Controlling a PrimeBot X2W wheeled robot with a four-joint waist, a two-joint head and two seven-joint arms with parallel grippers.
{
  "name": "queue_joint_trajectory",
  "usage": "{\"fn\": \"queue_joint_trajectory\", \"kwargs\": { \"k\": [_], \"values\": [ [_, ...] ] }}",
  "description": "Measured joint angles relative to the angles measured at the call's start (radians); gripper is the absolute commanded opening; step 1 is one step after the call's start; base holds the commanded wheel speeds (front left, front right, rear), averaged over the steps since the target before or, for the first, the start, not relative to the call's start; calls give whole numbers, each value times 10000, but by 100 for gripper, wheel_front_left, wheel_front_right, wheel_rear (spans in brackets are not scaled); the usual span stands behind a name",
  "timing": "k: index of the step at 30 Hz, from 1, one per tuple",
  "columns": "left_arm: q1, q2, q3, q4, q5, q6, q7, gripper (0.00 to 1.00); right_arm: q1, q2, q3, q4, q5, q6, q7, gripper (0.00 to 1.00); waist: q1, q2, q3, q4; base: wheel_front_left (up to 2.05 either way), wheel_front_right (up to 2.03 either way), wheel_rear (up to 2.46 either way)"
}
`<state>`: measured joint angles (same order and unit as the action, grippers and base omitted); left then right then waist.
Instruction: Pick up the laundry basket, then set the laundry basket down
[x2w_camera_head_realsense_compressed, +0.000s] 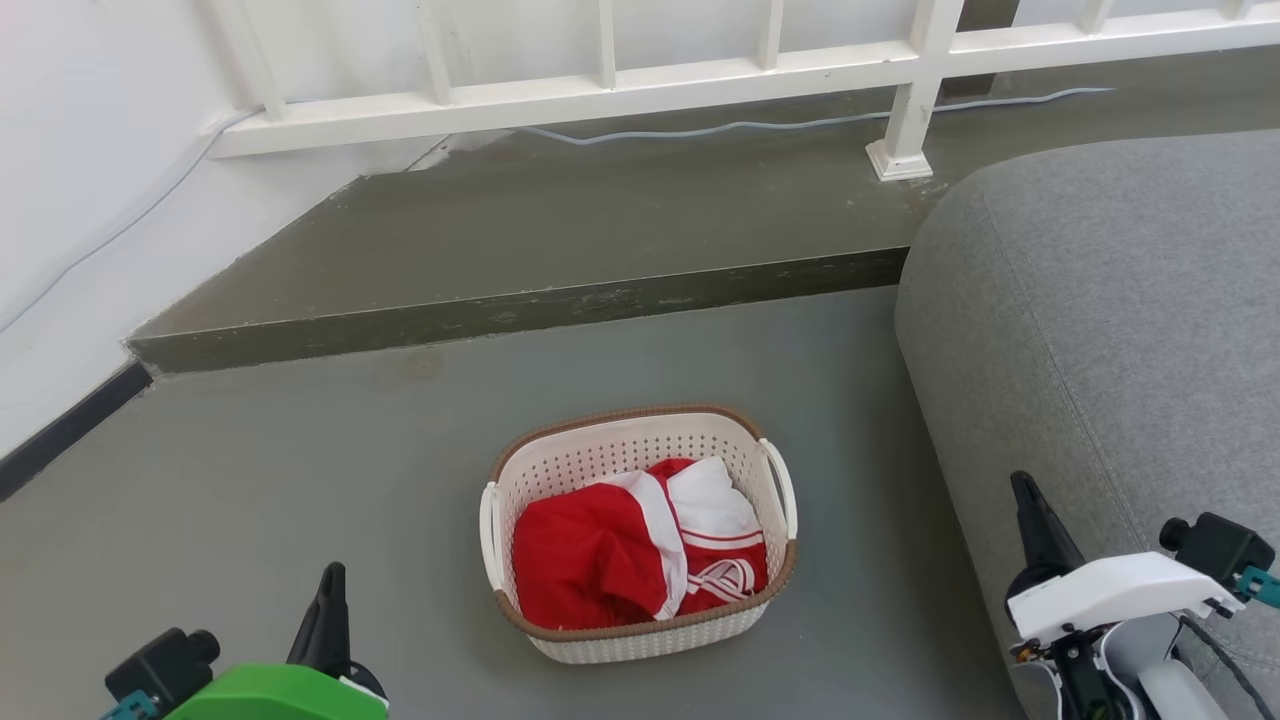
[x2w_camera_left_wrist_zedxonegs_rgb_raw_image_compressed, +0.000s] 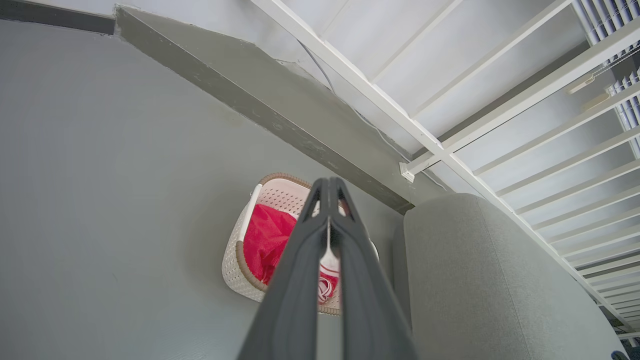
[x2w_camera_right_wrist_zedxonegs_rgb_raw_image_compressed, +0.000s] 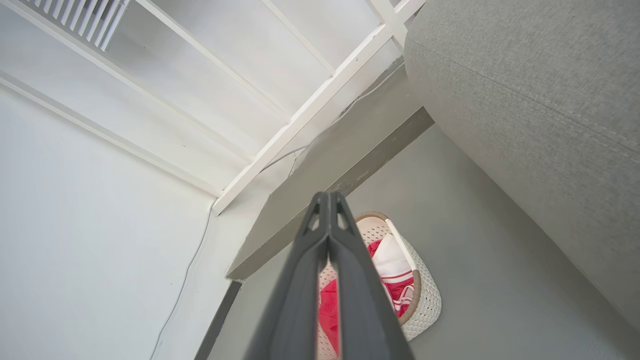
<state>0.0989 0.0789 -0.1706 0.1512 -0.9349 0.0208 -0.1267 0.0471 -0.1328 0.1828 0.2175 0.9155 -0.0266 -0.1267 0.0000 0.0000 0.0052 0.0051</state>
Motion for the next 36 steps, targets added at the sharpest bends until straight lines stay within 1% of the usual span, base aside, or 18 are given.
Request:
{"fn": "queue_joint_trajectory", "kwargs": {
  "k": [7,8,11,13,16,17,27,31,32,34,36],
  "values": [
    [-183,13,153,82,-811,-123,203,0,-112,35,-253,23,844,111,196,0,0,0,-1,-6,0,0,0],
    [-202,13,178,98,-970,-132,205,0,-133,40,-297,36,953,169,228,0,0,0,-1,-7,0,0,0],
    [-249,21,272,148,-1300,-221,295,0,-201,52,-414,46,1348,180,320,0,0,0,-2,-9,0,0,0],
    [-303,27,328,188,-1553,-232,309,0,-202,59,-481,58,1565,270,339,0,0,0,-2,-11,0,0,0],
    [-384,33,397,245,-1898,-309,435,0,-237,71,-591,81,1958,297,443,0,0,0,-3,-14,0,0,0],
    [-399,36,418,267,-2000,-313,481,0,-244,75,-635,84,2065,357,464,0,0,0,-3,-14,0,0,0],
    [-604,63,686,405,-3196,-491,734,0,-407,136,-1012,157,3283,568,754,0,0,0,-6,-23,0,0,0],
    [-672,69,769,489,-3708,-648,830,0,-434,155,-1149,176,3776,633,851,0,0,0,-7,-26,0,0,0],
    [-699,69,788,506,-3802,-662,834,0,-445,167,-1189,184,3891,702,859,0,0,0,-7,-27,0,0,0],
    [-739,71,848,543,-4034,-717,920,0,-477,188,-1266,201,4123,708,943,0,0,0,-8,-29,0,0,0],
    [-788,73,907,587,-4303,-750,961,0,-513,207,-1342,219,4387,792,982,0,0,0,-8,-30,0,0,0]
  ]
}}
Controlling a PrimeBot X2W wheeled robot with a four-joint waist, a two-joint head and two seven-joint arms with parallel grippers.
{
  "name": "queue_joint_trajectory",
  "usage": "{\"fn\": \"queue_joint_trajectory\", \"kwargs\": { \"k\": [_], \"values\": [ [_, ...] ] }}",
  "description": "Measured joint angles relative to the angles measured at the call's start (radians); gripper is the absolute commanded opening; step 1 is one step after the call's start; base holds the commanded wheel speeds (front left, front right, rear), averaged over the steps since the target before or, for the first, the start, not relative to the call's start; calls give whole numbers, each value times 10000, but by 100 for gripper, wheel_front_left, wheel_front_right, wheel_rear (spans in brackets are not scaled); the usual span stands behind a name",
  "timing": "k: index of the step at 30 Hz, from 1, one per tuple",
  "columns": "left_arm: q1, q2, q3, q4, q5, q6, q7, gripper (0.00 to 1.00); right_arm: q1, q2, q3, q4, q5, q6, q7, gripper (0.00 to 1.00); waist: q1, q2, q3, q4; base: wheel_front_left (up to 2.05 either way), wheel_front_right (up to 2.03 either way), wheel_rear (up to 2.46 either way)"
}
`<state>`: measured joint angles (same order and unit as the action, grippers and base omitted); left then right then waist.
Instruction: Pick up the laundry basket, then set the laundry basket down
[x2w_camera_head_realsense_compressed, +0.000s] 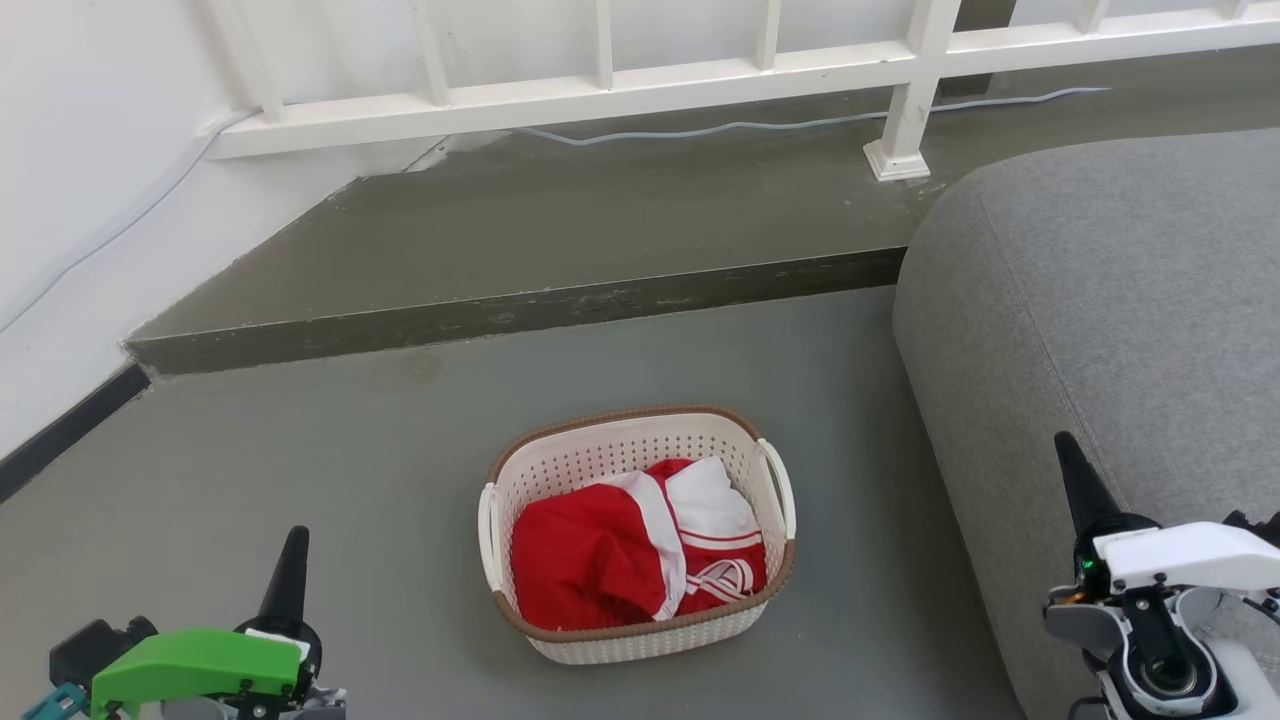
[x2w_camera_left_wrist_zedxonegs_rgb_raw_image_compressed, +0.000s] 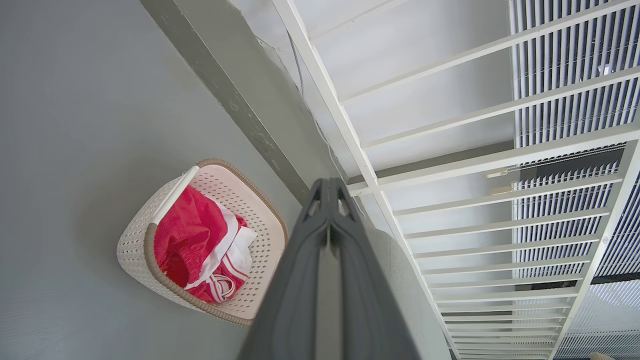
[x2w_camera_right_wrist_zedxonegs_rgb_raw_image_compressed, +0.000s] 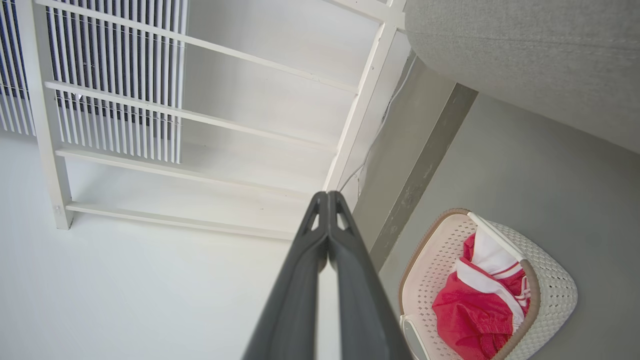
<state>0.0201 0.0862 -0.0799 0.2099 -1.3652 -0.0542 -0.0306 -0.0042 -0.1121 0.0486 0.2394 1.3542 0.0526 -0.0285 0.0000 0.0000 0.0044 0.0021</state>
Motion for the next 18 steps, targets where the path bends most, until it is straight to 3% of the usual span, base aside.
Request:
{"fn": "queue_joint_trajectory", "kwargs": {
  "k": [18],
  "values": [
    [-389,10,464,282,-2075,-391,470,0,-313,117,-671,111,2138,407,476,0,0,0,-5,-15,0,0,0]
  ]
}}
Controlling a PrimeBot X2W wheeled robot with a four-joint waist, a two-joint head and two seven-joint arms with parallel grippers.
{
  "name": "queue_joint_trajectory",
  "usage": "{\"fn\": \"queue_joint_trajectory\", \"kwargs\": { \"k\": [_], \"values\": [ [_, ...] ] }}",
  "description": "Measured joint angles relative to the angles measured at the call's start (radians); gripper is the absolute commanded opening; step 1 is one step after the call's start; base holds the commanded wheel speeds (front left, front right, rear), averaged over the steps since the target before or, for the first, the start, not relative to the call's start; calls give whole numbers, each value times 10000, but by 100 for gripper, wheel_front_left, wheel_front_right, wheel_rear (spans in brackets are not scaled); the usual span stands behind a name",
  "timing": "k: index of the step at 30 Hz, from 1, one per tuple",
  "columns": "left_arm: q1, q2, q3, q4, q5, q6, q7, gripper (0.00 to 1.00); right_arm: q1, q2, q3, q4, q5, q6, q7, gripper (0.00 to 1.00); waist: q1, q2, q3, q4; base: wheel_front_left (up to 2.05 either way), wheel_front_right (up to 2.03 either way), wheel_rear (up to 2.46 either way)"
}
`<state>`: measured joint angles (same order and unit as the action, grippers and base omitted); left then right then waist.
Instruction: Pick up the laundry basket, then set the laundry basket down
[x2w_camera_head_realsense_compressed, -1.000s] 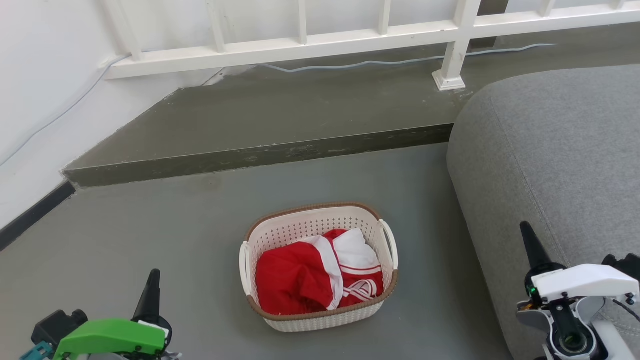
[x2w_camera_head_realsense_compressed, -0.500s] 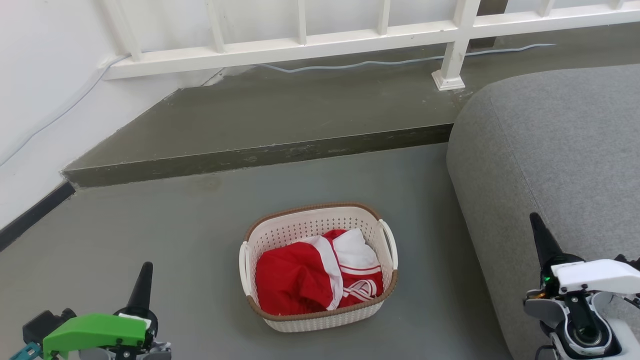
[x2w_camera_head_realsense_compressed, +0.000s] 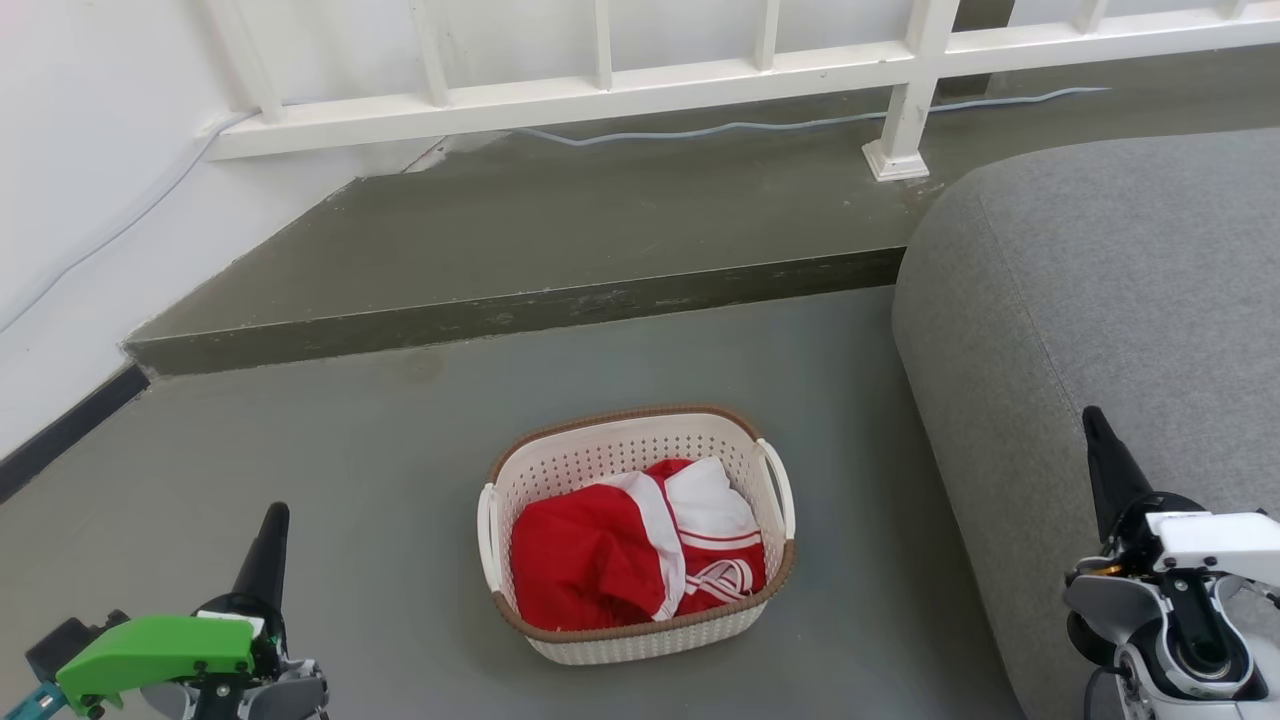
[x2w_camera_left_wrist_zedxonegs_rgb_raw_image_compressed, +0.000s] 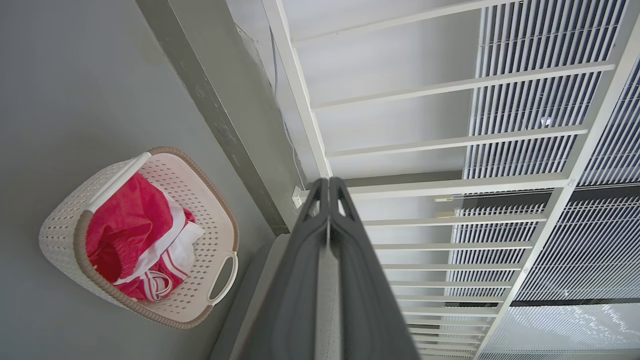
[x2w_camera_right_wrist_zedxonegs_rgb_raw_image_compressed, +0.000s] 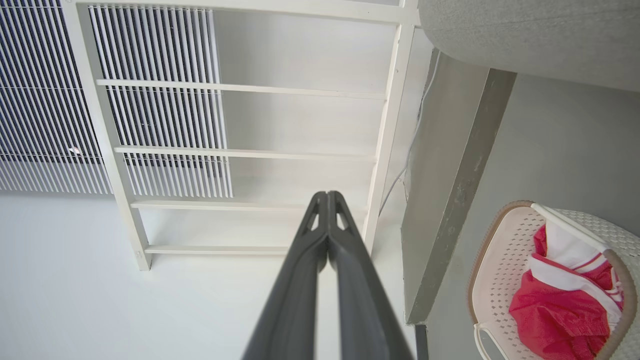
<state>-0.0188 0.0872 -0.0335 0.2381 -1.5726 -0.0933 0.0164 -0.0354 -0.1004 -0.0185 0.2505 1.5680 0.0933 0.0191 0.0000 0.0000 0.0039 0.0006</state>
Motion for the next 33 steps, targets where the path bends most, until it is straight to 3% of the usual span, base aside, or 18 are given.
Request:
{"fn": "queue_joint_trajectory", "kwargs": {
  "k": [8,33],
  "values": [
    [-147,8,211,125,-993,-199,196,0,-81,48,-295,59,972,199,203,0,0,0,-2,-6,0,0,0],
    [-232,10,251,236,-1007,-209,224,0,-173,59,-326,167,984,207,215,0,0,0,-8,-6,0,0,0]
  ]
}}
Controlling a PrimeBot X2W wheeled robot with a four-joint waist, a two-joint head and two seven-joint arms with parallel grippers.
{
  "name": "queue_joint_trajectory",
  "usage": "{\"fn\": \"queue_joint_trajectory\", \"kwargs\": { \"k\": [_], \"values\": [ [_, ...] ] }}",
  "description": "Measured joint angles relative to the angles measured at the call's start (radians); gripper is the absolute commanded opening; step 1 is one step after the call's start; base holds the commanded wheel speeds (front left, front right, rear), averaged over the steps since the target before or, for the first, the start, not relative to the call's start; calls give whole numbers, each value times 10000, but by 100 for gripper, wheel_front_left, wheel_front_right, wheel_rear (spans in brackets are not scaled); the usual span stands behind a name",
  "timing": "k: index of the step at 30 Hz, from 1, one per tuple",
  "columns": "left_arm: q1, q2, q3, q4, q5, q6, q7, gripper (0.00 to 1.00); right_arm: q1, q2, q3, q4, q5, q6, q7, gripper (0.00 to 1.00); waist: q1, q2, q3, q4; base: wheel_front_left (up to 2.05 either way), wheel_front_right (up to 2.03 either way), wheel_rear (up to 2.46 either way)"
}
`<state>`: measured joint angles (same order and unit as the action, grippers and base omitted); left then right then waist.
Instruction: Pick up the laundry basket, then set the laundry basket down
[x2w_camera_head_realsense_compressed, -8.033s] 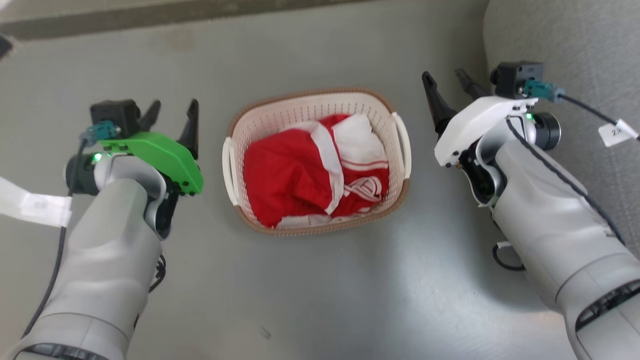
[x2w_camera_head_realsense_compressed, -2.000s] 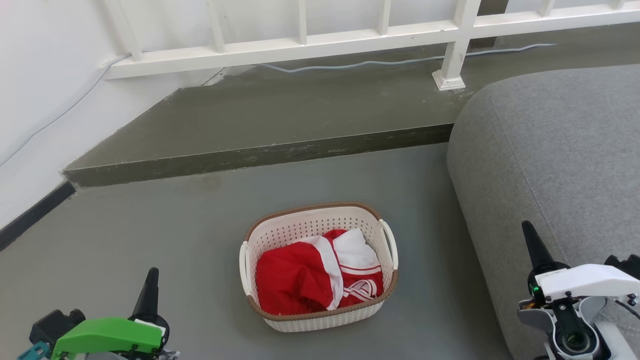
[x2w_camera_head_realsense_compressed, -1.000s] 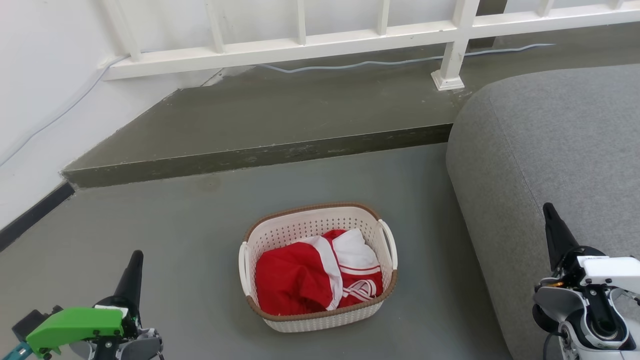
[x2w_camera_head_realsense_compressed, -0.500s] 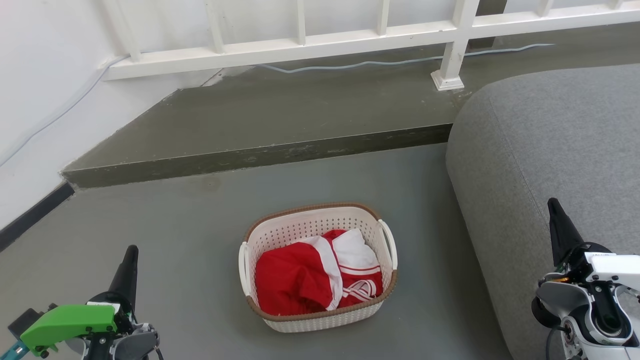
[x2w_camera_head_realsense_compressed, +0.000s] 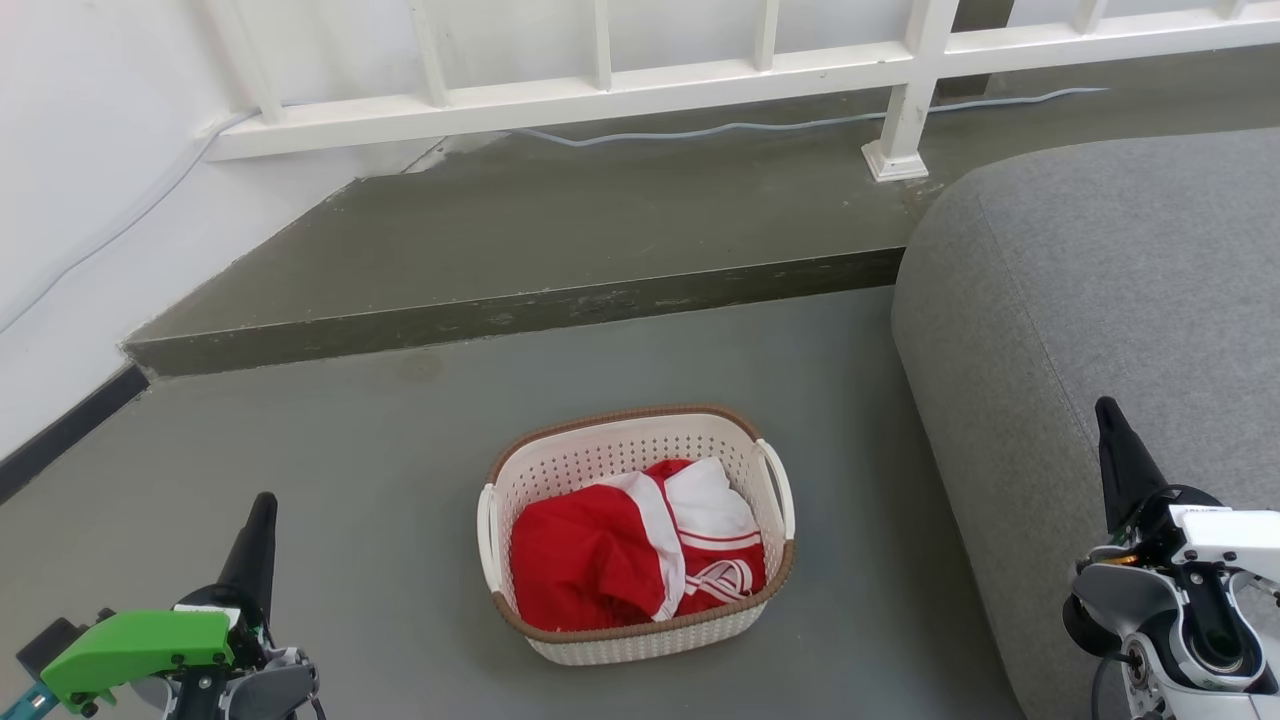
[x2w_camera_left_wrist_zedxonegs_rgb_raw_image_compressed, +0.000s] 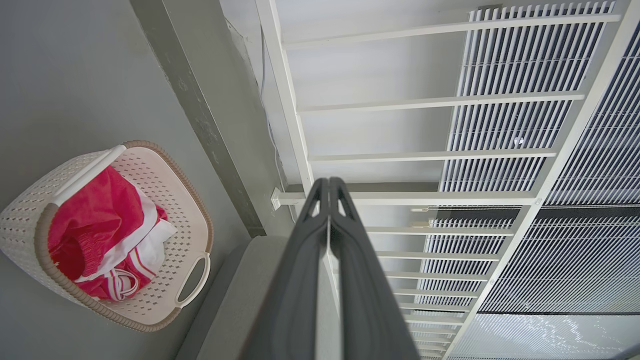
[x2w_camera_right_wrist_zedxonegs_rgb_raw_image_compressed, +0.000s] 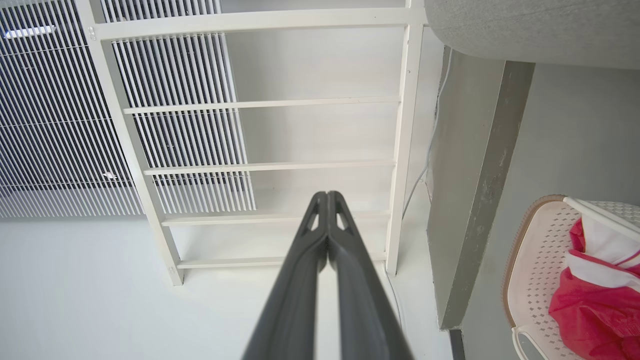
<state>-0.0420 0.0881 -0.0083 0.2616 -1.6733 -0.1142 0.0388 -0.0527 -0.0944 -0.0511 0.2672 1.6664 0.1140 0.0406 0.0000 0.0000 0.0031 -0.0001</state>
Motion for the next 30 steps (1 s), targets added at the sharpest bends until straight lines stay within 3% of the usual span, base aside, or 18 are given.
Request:
{"fn": "queue_joint_trajectory", "kwargs": {
  "k": [30],
  "values": [
    [-11,0,23,115,0,-61,42,0,-12,12,-31,69,0,2,58,0,0,0,-4,0,0,0,0]
  ]
}}
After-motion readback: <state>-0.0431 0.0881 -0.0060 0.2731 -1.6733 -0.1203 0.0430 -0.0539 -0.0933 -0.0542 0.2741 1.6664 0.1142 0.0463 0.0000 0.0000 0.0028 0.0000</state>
